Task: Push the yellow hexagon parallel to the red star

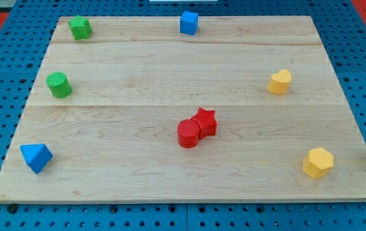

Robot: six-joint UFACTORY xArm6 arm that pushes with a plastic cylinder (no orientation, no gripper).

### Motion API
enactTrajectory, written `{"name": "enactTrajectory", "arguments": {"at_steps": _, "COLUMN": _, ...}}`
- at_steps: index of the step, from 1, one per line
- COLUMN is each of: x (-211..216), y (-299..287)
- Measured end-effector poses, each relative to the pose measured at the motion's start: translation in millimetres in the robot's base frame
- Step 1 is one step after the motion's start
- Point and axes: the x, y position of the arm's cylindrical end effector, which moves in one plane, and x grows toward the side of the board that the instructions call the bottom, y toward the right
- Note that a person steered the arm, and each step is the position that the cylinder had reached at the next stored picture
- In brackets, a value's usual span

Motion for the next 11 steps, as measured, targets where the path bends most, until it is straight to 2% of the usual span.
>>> {"name": "enactTrajectory", "arguments": {"at_steps": 1, "x": -17.6, "y": 22.1}}
{"name": "enactTrajectory", "arguments": {"at_steps": 2, "x": 15.0, "y": -6.2}}
{"name": "enactTrajectory", "arguments": {"at_steps": 3, "x": 29.4, "y": -40.9}}
{"name": "enactTrajectory", "arguments": {"at_steps": 4, "x": 7.1, "y": -86.3}}
{"name": "enactTrajectory", "arguments": {"at_steps": 5, "x": 10.2, "y": -112.8}}
{"name": "enactTrajectory", "arguments": {"at_steps": 6, "x": 46.1, "y": -114.0}}
{"name": "enactTrajectory", "arguments": {"at_steps": 7, "x": 1.1, "y": -147.8}}
{"name": "enactTrajectory", "arguments": {"at_steps": 8, "x": -31.3, "y": -142.5}}
{"name": "enactTrajectory", "arguments": {"at_steps": 9, "x": -30.4, "y": -127.9}}
{"name": "enactTrajectory", "arguments": {"at_steps": 10, "x": -1.9, "y": -127.5}}
{"name": "enactTrajectory", "arguments": {"at_steps": 11, "x": -14.3, "y": -140.4}}
